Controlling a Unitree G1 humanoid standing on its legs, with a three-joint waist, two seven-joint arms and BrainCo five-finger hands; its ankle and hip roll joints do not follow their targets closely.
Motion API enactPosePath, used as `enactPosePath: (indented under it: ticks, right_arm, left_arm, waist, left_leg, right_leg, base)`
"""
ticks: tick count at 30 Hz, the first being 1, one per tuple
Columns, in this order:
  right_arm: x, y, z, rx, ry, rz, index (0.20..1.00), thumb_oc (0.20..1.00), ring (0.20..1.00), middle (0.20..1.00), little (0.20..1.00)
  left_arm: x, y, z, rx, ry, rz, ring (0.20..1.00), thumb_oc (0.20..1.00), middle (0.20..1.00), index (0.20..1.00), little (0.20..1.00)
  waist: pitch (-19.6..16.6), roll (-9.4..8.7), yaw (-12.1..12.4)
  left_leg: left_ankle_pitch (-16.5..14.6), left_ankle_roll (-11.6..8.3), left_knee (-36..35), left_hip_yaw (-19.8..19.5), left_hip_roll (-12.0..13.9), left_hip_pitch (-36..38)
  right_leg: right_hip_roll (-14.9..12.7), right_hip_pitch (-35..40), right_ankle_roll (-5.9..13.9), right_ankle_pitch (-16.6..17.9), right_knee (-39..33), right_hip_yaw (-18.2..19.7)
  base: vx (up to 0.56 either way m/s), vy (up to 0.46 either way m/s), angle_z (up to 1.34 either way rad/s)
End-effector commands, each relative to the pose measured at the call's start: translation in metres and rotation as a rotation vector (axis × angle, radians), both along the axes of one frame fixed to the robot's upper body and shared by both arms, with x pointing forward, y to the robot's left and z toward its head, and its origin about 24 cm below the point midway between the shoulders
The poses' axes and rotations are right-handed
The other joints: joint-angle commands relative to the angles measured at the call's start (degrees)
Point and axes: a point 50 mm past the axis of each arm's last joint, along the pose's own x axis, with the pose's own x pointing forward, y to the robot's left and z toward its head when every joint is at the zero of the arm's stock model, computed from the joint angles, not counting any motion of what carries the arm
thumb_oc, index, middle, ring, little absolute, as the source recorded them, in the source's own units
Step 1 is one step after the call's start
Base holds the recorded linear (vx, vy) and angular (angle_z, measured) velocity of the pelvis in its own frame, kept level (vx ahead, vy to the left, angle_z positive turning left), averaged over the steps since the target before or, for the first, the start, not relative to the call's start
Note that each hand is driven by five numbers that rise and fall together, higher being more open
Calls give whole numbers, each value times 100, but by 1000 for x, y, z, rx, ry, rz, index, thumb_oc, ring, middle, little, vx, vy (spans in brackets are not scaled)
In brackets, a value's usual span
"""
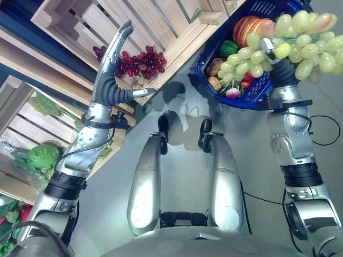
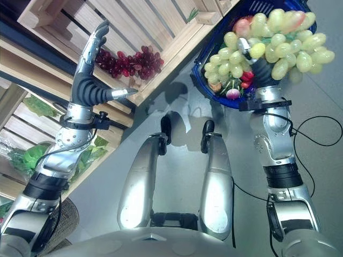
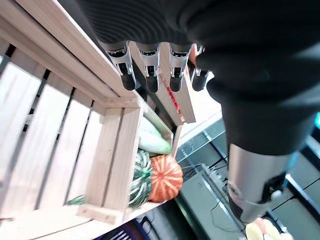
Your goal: Pick up fruits and vegetables into the basket
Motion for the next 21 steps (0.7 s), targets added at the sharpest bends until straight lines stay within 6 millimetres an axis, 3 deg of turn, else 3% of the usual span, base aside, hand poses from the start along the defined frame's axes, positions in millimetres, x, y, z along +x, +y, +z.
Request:
enactPosePath:
  ticks: [1, 10, 15, 21]
  right_arm:
    - [1, -28, 13, 165, -9, 67, 200, 200, 200, 200, 200]
    - [43, -74, -16, 381, 339, 27, 200, 200, 200, 200, 200]
    - [52, -94, -17, 422, 426, -66, 200, 200, 200, 200, 200]
    - [57, -102, -9, 390, 429, -95, 200, 200, 200, 200, 200]
  left_arm:
    - [-8, 5, 14, 27, -102, 5, 1000, 1000, 1000, 1000, 1000]
    - [7, 11, 33, 110, -142, 75, 1000, 1000, 1000, 1000, 1000]
    - [10, 8, 40, 127, -149, 69, 1000, 1000, 1000, 1000, 1000]
    - [11, 4, 42, 180, -157, 77, 1000, 1000, 1000, 1000, 1000]
  waist:
    - [-274, 131, 14]
    - [-274, 453, 250]
    - [-274, 583, 396]
    - [-274, 669, 505]
  left_leg:
    - [-819, 350, 129, 510, -95, 32]
    - [-685, 354, 291, 396, -88, -706]
    - [-597, 365, 322, 276, -145, -1133]
    - [-567, 409, 368, 161, -203, -1510]
  right_leg:
    - [138, -59, 163, -280, 199, -365]
    - [50, -825, 80, -388, 673, -350]
    - [29, -1252, 59, -404, 874, -334]
    - [7, -1629, 54, -407, 1028, -340]
  base:
    - [13, -75, 0]
    - [25, -60, 3]
    - [19, -72, 6]
    - [4, -49, 6]
